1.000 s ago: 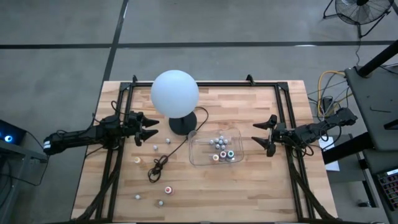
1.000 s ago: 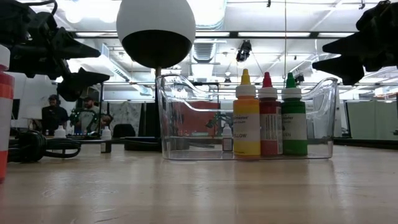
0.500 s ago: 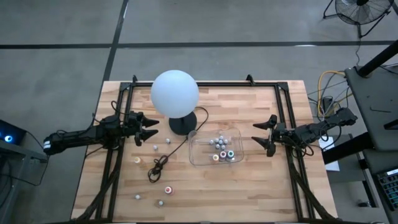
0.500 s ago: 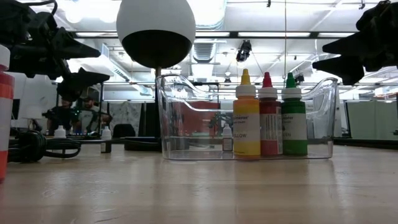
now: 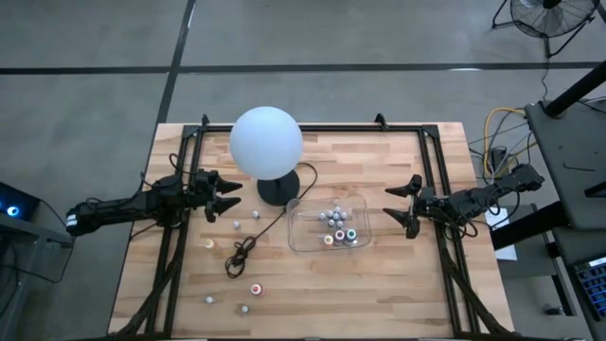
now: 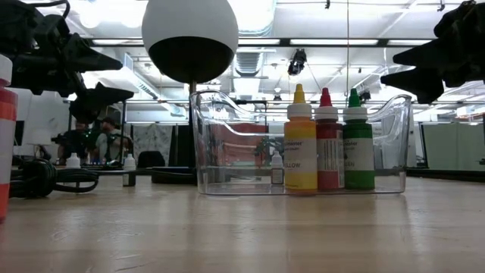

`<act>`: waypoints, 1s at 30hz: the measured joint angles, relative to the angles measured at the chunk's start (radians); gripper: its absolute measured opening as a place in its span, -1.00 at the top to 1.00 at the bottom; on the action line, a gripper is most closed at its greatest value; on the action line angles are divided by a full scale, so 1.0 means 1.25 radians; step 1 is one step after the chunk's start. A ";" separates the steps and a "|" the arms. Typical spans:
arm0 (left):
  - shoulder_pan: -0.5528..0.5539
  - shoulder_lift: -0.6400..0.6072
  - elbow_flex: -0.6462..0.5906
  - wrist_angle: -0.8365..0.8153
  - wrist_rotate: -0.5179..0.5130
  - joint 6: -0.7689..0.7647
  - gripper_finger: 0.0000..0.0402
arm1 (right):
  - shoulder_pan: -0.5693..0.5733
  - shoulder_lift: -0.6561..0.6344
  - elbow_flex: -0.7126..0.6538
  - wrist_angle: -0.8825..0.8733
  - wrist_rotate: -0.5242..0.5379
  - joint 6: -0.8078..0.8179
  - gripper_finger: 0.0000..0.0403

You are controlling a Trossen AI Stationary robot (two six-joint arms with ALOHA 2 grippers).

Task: Pick & Place food coloring
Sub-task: Put the small blue food coloring bottle into the transparent bin

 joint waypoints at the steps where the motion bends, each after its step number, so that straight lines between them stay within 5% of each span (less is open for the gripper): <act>1: 0.000 0.000 0.000 0.000 0.000 0.000 -0.39 | -0.001 0.000 0.000 0.000 0.000 0.000 -0.49; 16: 0.000 0.000 0.000 0.003 -0.006 -0.167 -0.39 | 0.000 0.000 0.000 0.000 0.000 0.000 -0.53; 30: 0.000 0.011 0.002 -0.018 -0.012 -0.075 -0.39 | 0.000 0.001 0.000 0.000 0.000 0.000 -0.47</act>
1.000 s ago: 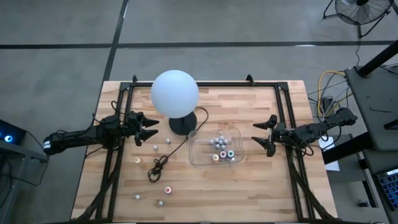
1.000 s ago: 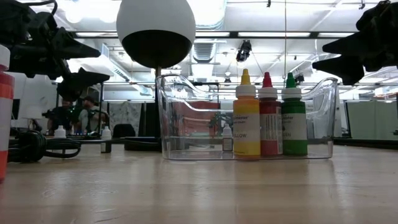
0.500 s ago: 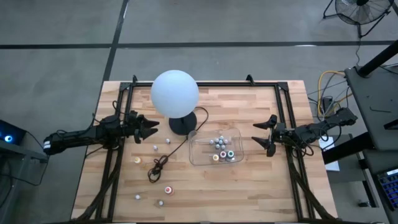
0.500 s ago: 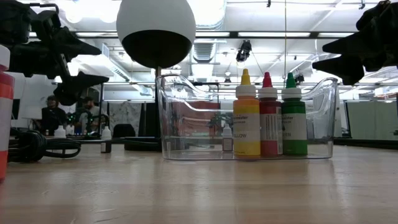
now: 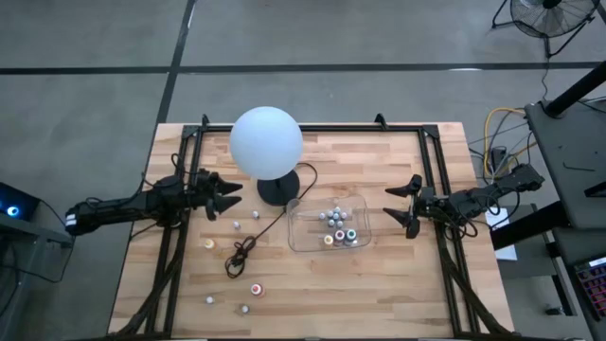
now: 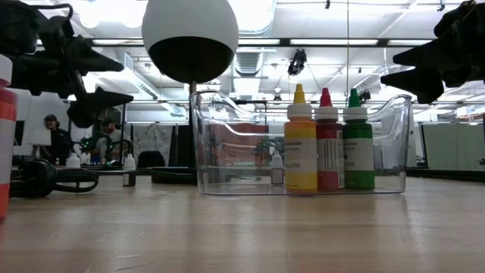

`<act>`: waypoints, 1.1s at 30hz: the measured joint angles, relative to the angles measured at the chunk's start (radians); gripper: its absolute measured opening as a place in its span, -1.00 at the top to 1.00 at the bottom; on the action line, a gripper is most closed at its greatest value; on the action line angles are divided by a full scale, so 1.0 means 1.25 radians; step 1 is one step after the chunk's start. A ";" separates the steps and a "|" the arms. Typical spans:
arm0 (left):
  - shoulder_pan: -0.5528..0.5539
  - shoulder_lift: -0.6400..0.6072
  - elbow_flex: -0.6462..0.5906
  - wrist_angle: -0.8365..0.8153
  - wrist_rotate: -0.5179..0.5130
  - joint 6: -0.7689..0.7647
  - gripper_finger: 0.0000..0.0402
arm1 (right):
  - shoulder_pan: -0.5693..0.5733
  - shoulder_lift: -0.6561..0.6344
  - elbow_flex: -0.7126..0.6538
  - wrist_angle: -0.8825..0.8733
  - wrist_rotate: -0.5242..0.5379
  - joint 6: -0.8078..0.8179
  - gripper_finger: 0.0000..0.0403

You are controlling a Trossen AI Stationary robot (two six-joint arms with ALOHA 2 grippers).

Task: Pick & Place food coloring
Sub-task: Put the small blue food coloring bottle into the transparent bin

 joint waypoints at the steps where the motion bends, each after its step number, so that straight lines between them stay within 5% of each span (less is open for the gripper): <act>1: 0.000 0.002 0.000 0.000 0.000 0.013 -0.39 | 0.000 0.000 0.000 0.000 0.000 0.000 -0.48; 17: 0.000 0.023 0.020 -0.044 0.005 0.002 -0.39 | 0.001 0.000 0.000 0.000 0.000 0.000 -0.51; 24: 0.000 0.084 0.218 -0.347 -0.038 0.047 -0.39 | 0.000 0.000 0.000 0.000 0.000 0.000 -0.47; 33: -0.016 0.202 0.402 -0.451 -0.170 -0.148 -0.39 | 0.000 -0.002 0.000 0.000 0.000 0.000 -0.52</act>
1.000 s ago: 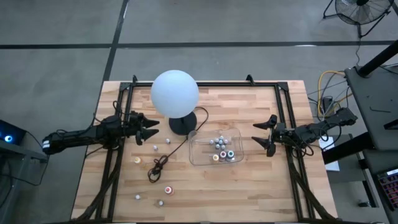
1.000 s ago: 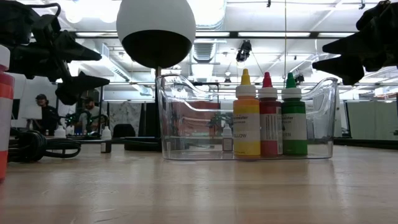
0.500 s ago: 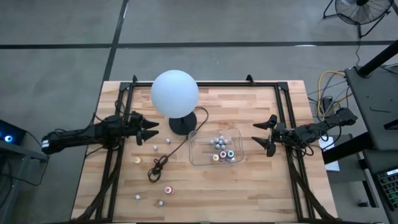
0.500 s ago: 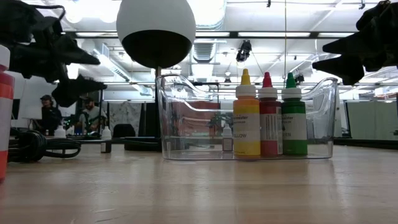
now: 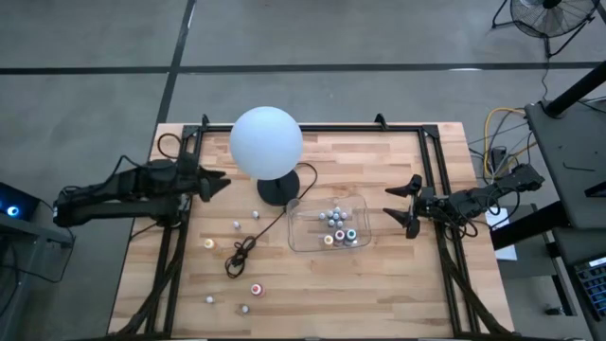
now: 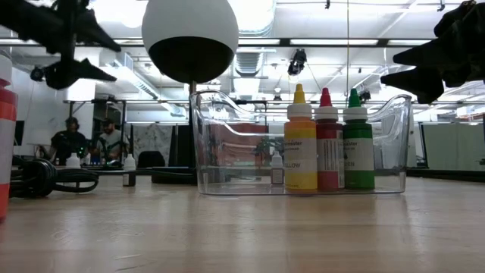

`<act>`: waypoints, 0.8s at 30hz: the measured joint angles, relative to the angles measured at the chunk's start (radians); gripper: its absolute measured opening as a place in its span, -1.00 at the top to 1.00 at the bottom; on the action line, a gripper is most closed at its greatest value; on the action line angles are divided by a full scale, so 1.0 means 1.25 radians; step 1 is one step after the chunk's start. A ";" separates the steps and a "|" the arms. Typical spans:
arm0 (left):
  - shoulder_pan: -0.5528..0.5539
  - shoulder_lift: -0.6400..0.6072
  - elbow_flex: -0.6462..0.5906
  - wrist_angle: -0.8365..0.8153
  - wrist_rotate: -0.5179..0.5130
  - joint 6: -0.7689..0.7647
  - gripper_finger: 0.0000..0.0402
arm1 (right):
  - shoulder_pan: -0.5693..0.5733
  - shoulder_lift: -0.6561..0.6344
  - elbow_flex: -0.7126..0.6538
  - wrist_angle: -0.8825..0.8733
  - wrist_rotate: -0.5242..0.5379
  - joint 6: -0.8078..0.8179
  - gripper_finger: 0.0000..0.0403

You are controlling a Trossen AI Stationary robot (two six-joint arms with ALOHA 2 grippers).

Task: Pick & Place food coloring
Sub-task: Put the small blue food coloring bottle into the transparent bin

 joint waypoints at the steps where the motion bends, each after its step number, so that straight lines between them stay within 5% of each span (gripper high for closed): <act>1: -0.007 0.016 0.020 -0.005 -0.013 -0.018 -0.39 | 0.000 0.000 0.000 0.000 0.000 0.000 -0.53; 12: -0.191 0.150 0.173 -0.054 -0.111 -0.241 -0.39 | 0.000 0.000 0.000 0.000 0.000 0.000 -0.54; 24: -0.603 0.261 0.207 0.018 -0.427 -0.376 -0.39 | 0.000 0.000 0.000 0.000 0.000 0.000 -0.54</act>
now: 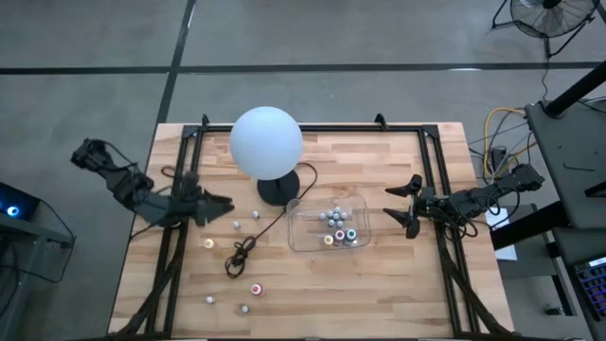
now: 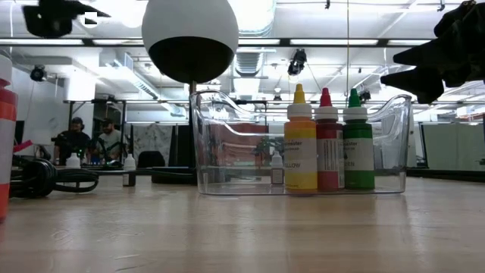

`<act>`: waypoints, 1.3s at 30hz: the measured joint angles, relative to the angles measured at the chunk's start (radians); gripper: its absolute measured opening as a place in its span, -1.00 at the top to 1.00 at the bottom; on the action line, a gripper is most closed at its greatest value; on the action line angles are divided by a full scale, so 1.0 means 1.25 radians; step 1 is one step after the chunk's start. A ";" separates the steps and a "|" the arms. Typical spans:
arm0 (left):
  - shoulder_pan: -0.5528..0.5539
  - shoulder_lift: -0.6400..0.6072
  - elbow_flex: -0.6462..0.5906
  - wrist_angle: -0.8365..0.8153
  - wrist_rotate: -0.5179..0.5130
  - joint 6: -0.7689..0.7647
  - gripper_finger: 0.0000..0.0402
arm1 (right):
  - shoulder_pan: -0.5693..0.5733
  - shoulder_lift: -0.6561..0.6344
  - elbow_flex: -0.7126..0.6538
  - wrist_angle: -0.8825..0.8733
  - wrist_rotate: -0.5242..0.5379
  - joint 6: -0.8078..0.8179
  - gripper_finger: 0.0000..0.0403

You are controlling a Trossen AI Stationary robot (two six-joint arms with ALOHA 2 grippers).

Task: Pick & Place food coloring
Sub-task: Put the small blue food coloring bottle into the transparent bin

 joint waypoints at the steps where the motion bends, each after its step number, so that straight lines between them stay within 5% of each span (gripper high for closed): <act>1: -0.024 0.012 0.000 0.006 -0.009 -0.008 -0.39 | 0.000 0.000 0.000 0.000 0.000 0.000 -0.54; 8: -0.123 0.102 0.009 0.007 -0.052 -0.107 -0.39 | 0.000 0.000 0.000 0.000 0.000 0.000 -0.49; 19: -0.128 0.243 0.128 -0.068 -0.058 -0.108 -0.39 | 0.001 0.001 0.000 0.000 0.000 0.000 -0.52; 29: -0.100 0.366 0.275 -0.293 -0.154 -0.120 -0.39 | 0.000 0.000 0.000 0.000 0.000 0.000 -0.52; 39: 0.006 0.490 0.314 -0.370 -0.115 -0.261 -0.39 | 0.000 0.000 0.000 0.000 0.000 0.000 -0.52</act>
